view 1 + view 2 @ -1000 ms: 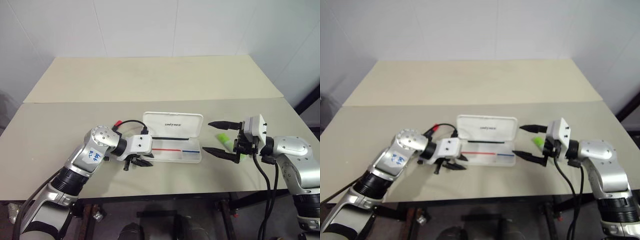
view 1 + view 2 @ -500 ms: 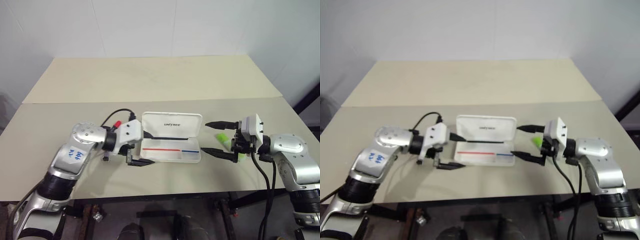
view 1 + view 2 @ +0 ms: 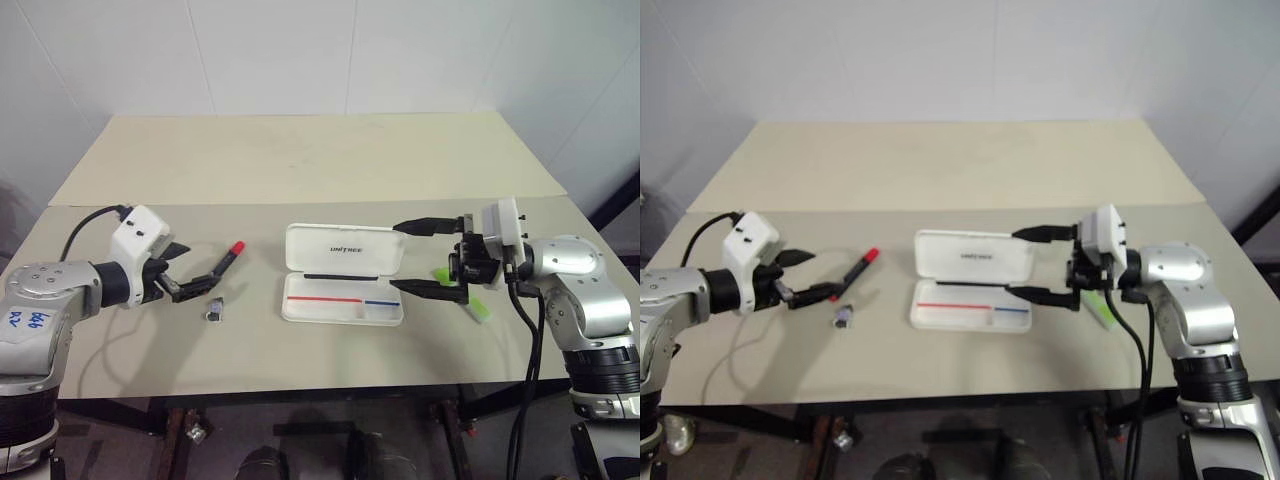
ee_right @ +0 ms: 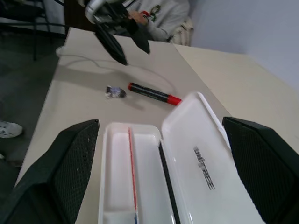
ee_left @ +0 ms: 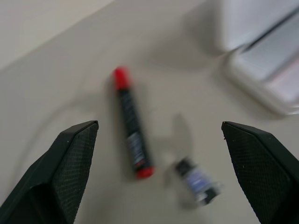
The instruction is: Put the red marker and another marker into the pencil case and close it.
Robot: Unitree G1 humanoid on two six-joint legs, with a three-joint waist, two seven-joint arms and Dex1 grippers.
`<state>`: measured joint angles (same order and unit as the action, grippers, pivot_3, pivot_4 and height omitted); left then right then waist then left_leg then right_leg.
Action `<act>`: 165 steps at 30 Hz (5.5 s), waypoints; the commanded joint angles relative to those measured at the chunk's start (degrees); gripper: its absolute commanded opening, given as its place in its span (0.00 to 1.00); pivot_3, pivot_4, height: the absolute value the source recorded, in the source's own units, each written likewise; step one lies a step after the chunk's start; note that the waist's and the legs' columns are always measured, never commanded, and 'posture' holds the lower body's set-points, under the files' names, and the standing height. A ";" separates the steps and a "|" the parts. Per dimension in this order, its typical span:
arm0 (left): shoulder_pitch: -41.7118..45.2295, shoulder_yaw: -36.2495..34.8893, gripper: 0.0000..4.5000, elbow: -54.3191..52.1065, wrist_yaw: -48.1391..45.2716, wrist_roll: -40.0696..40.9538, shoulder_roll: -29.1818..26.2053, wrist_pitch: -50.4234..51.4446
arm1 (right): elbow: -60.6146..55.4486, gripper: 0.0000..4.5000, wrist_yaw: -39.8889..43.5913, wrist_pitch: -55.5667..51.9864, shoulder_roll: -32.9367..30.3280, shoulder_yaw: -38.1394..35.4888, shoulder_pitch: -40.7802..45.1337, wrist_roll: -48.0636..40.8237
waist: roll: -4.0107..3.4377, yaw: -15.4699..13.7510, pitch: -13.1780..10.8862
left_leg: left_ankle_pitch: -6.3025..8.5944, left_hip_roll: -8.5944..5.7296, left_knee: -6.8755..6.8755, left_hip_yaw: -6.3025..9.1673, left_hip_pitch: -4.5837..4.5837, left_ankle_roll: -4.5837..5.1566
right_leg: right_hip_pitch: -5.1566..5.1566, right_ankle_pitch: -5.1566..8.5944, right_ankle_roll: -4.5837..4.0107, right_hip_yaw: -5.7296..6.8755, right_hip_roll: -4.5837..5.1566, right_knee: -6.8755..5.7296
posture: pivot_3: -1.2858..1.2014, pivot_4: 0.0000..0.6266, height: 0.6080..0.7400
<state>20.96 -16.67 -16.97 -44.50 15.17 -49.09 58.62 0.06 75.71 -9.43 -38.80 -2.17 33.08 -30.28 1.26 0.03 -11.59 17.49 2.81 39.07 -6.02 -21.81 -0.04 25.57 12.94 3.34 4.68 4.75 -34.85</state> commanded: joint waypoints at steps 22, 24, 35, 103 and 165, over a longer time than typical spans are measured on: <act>17.76 16.06 1.00 13.54 12.51 -1.61 1.05 19.25 | -2.91 1.00 -0.05 1.08 1.53 0.88 -2.13 -0.21 | 0.03 0.09 0.01 | 0.05 0.01 -0.08 -0.13 0.01 -0.03 | 0.03 -0.01 0.02 -0.06 -0.05 -0.13 | 0.52 0.24 1.00; 18.01 16.99 1.00 13.32 12.24 -1.38 0.71 19.77 | -3.10 1.00 -0.36 1.29 1.84 0.87 -2.52 -0.19 | 0.03 0.08 0.01 | 0.05 0.01 -0.08 -0.12 0.00 -0.04 | 0.03 -0.01 0.02 -0.06 -0.05 -0.11 | 0.52 0.24 1.00; 19.31 20.65 1.00 17.45 11.55 -1.55 1.94 17.30 | -4.50 1.00 -1.80 0.95 2.72 0.88 -2.88 -0.50 | 0.04 0.05 0.01 | 0.04 0.00 -0.07 -0.12 0.05 -0.06 | 0.03 0.00 -0.01 -0.10 -0.02 -0.03 | 0.52 0.24 1.00; 29.94 34.89 0.13 24.71 -27.79 -6.00 8.17 -37.87 | -7.30 1.00 -6.86 0.68 -3.35 -5.94 -12.09 1.28 | 0.05 -0.01 0.00 | 0.25 0.09 -0.16 -0.97 0.22 0.02 | 0.01 0.00 0.02 -0.29 -0.20 0.23 | 0.52 0.24 1.00; 35.38 36.54 0.96 26.82 -27.82 -17.51 19.14 -35.71 | -10.15 1.00 -11.18 -0.78 -0.61 -4.03 -11.30 0.53 | 0.07 0.13 0.01 | 0.29 0.04 0.01 -0.87 0.08 0.14 | 0.01 0.02 0.16 -0.31 -0.18 0.20 | 0.52 0.24 1.00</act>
<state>56.54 22.02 12.05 -72.88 -3.96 -29.49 23.14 -9.99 64.44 -11.21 -39.74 -5.80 20.87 -29.44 1.33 0.16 -11.58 17.77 2.85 39.09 -6.89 -21.72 0.08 25.58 12.96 3.50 4.37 4.57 -34.69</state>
